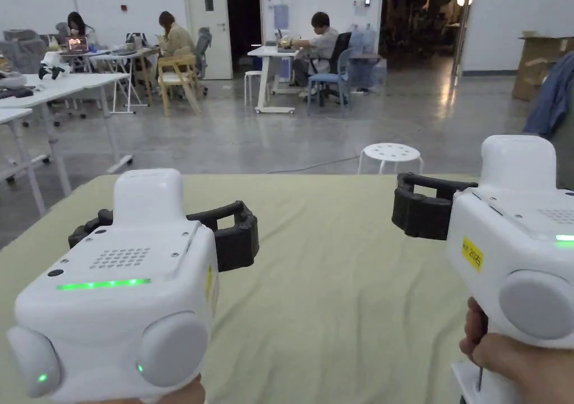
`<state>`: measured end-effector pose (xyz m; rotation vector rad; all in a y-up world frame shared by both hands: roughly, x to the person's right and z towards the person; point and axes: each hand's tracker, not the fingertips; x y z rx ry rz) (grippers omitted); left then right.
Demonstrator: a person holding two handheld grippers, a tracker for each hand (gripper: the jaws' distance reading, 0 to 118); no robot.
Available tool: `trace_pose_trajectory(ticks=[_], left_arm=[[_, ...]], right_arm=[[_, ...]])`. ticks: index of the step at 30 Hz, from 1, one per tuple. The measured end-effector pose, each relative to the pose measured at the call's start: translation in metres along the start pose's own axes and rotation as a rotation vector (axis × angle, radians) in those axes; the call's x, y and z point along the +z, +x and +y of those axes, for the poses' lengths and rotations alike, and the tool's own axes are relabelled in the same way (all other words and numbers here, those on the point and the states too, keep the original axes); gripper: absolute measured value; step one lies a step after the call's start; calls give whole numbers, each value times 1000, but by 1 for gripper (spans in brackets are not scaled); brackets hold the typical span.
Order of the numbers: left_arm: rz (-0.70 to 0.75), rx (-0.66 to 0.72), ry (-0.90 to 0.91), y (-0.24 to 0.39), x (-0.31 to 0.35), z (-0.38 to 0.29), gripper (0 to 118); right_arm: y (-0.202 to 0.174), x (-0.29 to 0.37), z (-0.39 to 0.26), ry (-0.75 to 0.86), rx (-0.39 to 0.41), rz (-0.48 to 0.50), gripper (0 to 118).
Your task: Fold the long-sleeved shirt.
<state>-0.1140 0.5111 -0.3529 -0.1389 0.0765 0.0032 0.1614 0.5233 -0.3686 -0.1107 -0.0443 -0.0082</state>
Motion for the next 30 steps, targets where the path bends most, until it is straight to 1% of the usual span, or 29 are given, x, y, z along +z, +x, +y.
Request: trace_pose_trajectory(ticks=[3,7,11,15,19,24,27,30], left_arm=[[-2,-47,54,11,25,4,114],[-53,-65,25,14,49,6,114],[-66,-57,27,14,66,3,114],[-77,6,2,10,75,2,114],[-76,-29,29,9,87,6,114],[-95,-27,43,5,93,14,114],[-91,-50,53,5,94,17,114],[-110,-27,50,3,95,20,114]], right_arm=[[11,25,-1,-30,-18,-13,118],[14,53,-4,-38,-5,-21,118],[16,76,-7,-23,-28,-46,118],[12,88,-5,-31,-6,-29,118],[5,101,-5,-10,-10,-31,118],[-6,108,-4,-9,-16,-24,118],[-9,112,-1,8,-20,-20,118],[-7,114,2,7,-16,-18,118]])
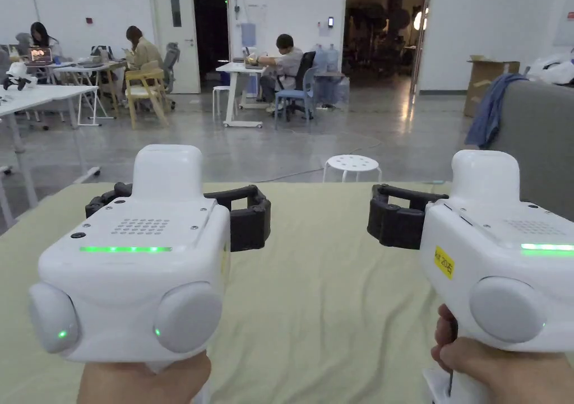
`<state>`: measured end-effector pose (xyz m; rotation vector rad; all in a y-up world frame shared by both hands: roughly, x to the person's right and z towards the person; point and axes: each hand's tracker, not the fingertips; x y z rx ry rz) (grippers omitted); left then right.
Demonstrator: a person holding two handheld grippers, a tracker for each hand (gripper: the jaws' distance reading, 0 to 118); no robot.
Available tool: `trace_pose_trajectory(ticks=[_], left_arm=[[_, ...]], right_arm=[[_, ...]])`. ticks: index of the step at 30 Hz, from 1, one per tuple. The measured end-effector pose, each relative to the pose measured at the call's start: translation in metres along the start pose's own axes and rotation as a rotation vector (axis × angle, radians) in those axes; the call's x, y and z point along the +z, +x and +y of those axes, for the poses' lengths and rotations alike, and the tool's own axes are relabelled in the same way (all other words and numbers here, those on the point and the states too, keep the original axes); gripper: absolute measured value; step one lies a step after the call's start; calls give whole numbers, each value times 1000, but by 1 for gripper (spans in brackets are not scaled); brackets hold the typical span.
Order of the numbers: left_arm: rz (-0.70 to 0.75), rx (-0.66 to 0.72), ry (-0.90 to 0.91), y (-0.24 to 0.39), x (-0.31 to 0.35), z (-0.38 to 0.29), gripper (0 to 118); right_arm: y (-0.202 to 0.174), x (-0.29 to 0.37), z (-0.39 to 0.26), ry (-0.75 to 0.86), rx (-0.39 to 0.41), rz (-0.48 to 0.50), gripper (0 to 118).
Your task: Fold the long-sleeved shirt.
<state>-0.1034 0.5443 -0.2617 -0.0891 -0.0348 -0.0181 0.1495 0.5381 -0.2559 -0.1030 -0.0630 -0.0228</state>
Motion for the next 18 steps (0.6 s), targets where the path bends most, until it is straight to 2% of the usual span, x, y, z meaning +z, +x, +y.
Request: trace_pose_trajectory(ticks=[18], left_arm=[[-51,-29,7,4,7,-2,114]], right_arm=[[11,-4,-7,-19,-13,-1,118]])
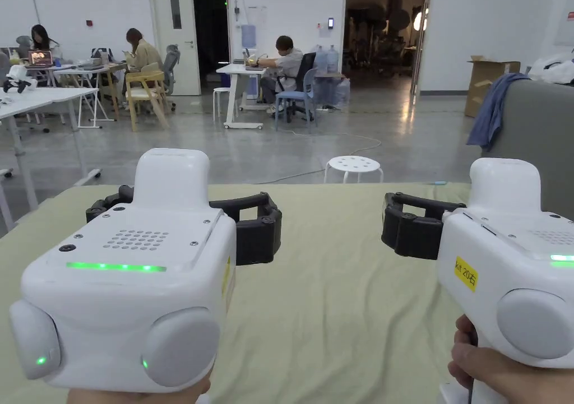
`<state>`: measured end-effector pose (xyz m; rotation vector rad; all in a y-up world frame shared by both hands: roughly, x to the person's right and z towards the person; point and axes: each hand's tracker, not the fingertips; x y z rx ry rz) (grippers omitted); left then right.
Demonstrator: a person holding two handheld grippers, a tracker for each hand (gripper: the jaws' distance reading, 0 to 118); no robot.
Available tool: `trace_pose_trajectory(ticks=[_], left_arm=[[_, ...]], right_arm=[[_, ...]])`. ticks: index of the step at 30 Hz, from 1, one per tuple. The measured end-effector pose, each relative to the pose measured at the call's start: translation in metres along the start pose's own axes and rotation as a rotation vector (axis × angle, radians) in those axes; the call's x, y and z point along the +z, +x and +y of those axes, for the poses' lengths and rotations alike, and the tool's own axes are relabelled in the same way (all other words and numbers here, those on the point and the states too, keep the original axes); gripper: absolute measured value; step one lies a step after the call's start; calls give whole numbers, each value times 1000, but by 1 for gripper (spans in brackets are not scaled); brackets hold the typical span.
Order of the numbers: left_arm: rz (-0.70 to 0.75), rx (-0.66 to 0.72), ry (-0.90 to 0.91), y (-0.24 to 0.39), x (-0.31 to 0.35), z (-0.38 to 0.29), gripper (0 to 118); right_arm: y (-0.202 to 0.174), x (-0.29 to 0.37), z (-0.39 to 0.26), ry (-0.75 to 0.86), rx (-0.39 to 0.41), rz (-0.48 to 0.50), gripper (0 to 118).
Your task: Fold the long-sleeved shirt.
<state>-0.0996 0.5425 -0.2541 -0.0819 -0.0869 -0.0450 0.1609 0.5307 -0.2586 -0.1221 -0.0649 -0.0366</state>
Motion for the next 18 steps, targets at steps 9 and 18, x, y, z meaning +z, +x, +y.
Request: trace_pose_trajectory(ticks=[9,18], left_arm=[[17,12,-16,-3,-16,-6,114],[-103,85,-6,-9,-27,-17,0]], right_arm=[[0,-14,1,-6,2,-16,118],[0,-15,0,-54,-13,75,0]])
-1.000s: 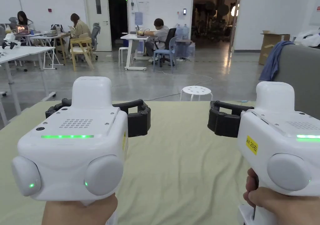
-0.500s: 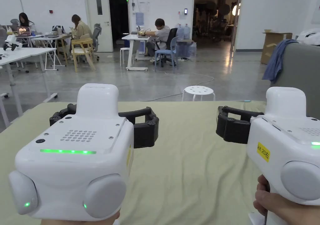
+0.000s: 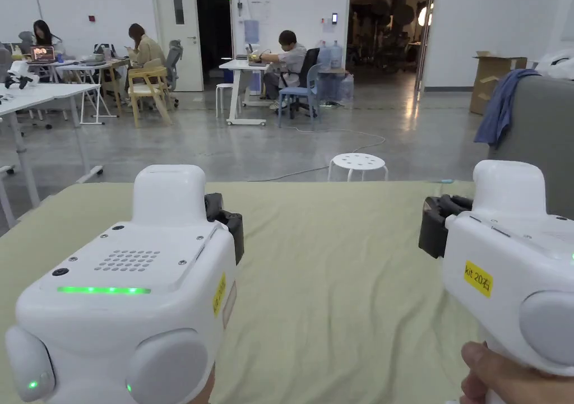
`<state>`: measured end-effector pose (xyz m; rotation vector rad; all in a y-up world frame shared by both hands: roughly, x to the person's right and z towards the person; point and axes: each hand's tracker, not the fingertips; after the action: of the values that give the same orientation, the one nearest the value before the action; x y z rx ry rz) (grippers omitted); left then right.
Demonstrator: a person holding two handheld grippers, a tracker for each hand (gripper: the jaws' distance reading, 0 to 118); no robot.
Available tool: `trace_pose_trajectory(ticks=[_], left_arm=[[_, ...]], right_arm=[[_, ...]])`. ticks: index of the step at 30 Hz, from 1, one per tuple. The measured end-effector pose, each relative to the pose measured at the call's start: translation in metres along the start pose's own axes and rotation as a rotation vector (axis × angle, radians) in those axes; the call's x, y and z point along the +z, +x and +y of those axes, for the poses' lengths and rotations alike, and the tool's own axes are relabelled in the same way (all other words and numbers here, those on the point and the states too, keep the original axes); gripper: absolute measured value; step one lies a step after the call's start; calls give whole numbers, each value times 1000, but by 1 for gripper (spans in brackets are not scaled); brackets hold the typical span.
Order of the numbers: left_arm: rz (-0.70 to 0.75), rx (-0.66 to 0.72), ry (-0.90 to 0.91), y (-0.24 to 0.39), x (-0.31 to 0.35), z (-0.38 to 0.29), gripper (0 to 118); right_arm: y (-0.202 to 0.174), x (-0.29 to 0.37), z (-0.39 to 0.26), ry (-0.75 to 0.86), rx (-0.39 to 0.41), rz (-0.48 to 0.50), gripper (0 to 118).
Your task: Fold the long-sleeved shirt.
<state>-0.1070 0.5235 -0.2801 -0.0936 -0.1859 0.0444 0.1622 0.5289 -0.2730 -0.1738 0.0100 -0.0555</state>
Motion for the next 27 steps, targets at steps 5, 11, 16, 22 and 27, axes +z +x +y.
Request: trace_pose_trajectory(ticks=[5,11,16,22,27], left_arm=[[39,-35,13,6,0,-9,0],[188,-40,-80,-55,19,-12,0],[459,49,-209,-176,74,-27,0],[584,87,-417,-261,97,-91,0],[534,255,-538,-306,76,-170,6]], right_arm=[[-5,19,-14,84,124,-36,0],[-70,5,-12,-8,85,273,0],[-165,16,-27,-54,60,655,0],[-209,-11,-62,-294,85,859,0],[-198,-30,-91,-349,115,800,0]])
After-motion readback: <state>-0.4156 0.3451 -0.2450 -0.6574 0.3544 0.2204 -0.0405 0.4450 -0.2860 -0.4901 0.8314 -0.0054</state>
